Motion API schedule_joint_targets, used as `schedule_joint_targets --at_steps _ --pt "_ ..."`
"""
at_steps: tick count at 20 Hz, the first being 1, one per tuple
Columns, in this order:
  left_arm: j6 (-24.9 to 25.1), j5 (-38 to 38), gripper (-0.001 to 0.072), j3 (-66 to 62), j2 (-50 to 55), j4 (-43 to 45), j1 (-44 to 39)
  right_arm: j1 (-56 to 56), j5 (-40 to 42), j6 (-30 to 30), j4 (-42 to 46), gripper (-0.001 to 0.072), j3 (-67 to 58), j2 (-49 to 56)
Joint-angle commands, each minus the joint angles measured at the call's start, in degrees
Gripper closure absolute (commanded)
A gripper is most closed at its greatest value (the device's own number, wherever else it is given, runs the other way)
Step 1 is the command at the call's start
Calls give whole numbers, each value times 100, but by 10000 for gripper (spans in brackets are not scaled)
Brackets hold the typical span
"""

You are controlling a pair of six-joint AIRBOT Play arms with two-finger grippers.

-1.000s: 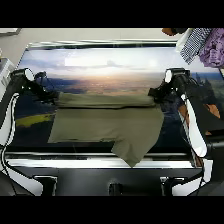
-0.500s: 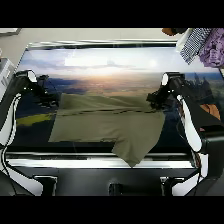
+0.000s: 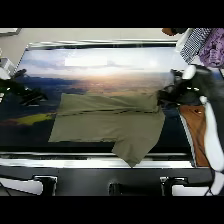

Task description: Fold the clothes and pants, and hang the long-sleeved shirts on hangers.

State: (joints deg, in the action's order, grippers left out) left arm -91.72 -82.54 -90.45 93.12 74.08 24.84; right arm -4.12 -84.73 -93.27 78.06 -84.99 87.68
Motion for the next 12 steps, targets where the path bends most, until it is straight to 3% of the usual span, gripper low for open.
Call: schedule_joint_targets --at_steps 1,6,8,12 --pt "46 160 163 1062 -833 -634 584 -846 85 459 -1069 211 1805 -1259" --pt "31 280 181 2559 -1615 -929 688 -824 809 431 -2087 228 4638 -2627" --pt "304 367 182 2830 -1880 -940 636 -776 892 393 -2173 228 5261 -2835" --pt "321 411 181 2907 -2221 -949 584 -776 1239 420 -2378 229 5982 -2905"
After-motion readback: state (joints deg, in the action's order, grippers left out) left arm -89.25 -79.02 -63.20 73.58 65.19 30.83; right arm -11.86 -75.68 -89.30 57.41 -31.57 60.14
